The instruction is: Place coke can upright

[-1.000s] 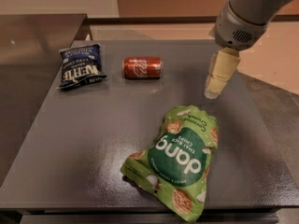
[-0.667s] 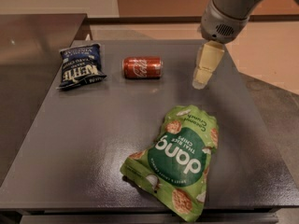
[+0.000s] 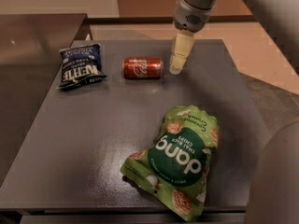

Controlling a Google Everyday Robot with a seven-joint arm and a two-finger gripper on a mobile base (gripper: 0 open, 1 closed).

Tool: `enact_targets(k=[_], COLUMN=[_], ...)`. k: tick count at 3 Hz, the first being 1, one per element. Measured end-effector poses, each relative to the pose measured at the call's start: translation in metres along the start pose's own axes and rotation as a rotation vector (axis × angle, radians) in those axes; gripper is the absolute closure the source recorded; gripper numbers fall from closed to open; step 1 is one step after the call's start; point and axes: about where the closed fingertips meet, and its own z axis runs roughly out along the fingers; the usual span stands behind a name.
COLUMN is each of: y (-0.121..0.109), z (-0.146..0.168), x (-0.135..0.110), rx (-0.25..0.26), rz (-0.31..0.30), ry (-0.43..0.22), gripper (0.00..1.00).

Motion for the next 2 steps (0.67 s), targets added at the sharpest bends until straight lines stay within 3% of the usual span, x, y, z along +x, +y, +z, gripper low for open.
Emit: enact_targets(k=[2], y=[-0.001], z=[0.029], x=[-0.052], rx=[-0.054], rz=[-0.1], ry=[-0.018], gripper=[0.0])
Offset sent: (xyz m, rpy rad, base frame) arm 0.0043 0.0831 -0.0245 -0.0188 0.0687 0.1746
